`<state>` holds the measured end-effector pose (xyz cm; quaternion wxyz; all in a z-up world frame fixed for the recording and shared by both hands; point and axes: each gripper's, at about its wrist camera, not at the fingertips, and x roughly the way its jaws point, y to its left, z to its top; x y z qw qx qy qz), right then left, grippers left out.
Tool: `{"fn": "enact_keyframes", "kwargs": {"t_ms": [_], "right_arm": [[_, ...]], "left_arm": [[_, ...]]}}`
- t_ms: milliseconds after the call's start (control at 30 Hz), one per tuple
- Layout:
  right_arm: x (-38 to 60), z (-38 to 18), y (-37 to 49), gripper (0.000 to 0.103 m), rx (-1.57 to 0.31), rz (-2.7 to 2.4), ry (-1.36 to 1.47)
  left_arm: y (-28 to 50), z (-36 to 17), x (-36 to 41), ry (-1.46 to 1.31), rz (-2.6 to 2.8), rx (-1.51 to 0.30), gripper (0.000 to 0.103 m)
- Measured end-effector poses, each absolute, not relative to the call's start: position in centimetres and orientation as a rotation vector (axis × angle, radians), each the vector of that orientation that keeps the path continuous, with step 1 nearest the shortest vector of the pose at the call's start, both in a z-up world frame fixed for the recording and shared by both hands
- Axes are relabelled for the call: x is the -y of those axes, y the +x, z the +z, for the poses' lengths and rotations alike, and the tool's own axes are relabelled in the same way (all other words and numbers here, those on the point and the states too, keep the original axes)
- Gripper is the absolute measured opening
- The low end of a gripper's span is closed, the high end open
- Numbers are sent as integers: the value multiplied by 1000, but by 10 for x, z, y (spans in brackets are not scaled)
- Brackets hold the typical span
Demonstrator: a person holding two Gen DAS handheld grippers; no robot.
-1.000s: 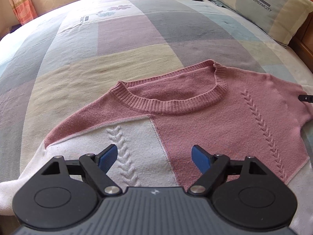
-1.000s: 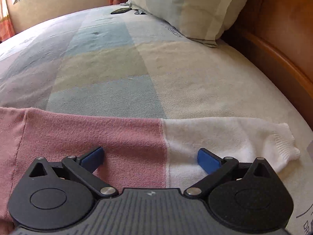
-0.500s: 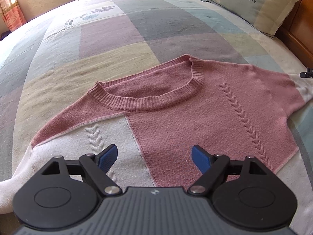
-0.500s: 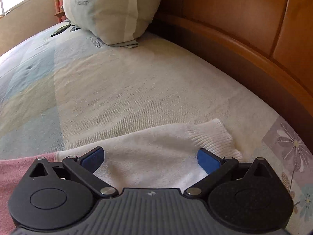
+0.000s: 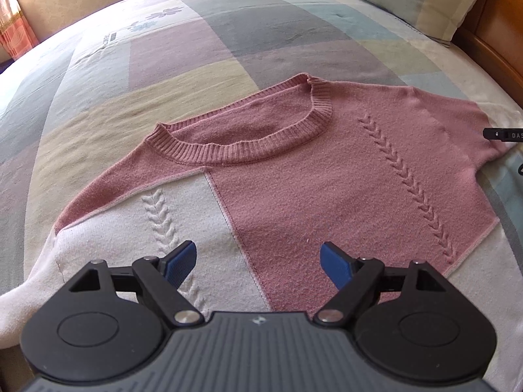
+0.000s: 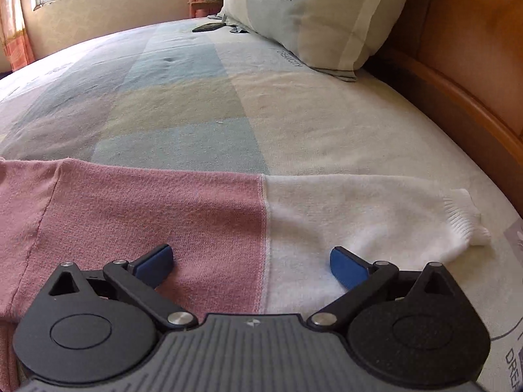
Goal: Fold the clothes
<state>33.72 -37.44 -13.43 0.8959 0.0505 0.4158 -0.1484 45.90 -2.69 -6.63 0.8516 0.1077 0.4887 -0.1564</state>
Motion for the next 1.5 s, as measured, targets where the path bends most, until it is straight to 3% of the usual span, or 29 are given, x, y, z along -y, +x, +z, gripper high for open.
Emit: {"fn": "enact_keyframes", "kwargs": {"t_ms": [267,433,767,933,1067,1333,1500], "right_arm": [[363,-144,339,103,-852,-282,85],[348,-122,346,103,-898,-280,140],[184,-82,328,103,-858,128,-21],[126,-89,310,103,-937,196,-36],[109,-122,296,103,-1112,157,-41],[102,-127,280,103,-1028,85,-45],[100,-127,282,103,-1031,54,-31]], "left_arm": [[456,-90,31,229,-331,-1106,84],[454,-99,23,186,-319,-1129,86],[426,-85,4,200,-399,-1107,86],[391,-97,-37,163,-438,-1195,87],[370,-89,-58,104,-477,-1197,89],[402,-93,-59,147,-526,-1123,89],[393,-97,-65,114,-548,-1113,95]]}}
